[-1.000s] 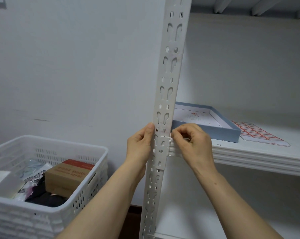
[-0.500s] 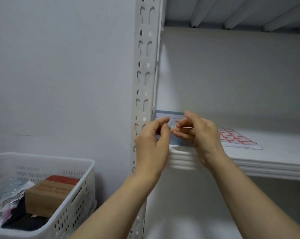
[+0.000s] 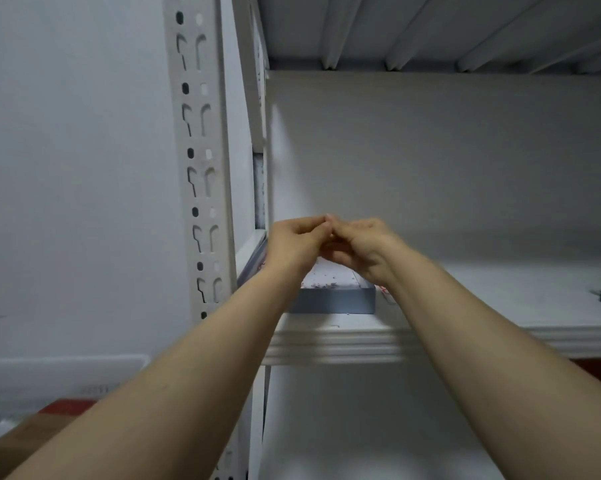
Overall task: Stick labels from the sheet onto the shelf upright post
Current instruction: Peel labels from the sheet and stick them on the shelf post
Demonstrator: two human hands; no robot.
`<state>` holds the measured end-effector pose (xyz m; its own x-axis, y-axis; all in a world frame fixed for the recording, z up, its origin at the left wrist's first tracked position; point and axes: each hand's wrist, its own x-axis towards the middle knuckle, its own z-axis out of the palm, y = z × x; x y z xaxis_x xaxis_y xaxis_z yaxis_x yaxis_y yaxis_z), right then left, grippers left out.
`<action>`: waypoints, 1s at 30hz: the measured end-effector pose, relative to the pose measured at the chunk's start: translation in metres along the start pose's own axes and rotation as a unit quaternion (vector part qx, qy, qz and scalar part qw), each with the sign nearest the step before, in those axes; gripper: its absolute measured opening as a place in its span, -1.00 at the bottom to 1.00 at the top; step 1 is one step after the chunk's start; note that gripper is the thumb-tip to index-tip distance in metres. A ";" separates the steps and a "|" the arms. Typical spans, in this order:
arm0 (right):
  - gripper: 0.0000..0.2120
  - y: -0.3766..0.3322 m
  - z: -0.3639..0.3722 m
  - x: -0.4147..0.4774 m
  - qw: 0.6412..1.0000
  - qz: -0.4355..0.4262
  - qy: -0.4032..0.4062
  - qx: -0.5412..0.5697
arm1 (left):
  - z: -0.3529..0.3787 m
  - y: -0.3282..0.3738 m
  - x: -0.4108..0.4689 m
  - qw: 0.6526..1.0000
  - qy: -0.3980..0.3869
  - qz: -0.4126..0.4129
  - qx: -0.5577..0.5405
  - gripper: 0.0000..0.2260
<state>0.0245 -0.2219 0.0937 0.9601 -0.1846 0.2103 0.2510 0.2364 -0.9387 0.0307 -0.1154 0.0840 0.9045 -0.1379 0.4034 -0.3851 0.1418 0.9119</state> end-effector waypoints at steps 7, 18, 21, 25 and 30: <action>-0.76 0.000 0.002 0.001 0.981 0.114 0.003 0.157 | 0.005 -0.010 0.011 0.998 0.050 0.040 0.024 -0.82; -0.84 -0.004 -0.013 0.012 0.990 -0.006 0.031 -0.140 | 0.011 -0.010 0.024 0.994 0.048 -0.072 0.061 -0.81; -0.85 -0.009 -0.012 0.011 0.980 -0.029 0.017 -0.197 | 0.011 -0.008 0.024 0.993 0.042 -0.072 0.084 -0.86; -0.86 -0.013 -0.005 0.008 0.971 -0.037 -0.014 -0.237 | 0.006 -0.007 0.023 0.982 0.065 -0.033 0.177 -0.84; -0.75 -0.009 -0.004 0.016 0.904 -0.052 0.075 -0.418 | -0.004 -0.007 0.026 0.946 0.060 -0.016 0.319 -0.73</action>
<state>0.0368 -0.2305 0.1043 0.8930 -0.3073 0.3288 0.0973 -0.5816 -0.8076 0.0580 -0.1162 0.0881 0.9168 -0.0156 0.3989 -0.3556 -0.4862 0.7982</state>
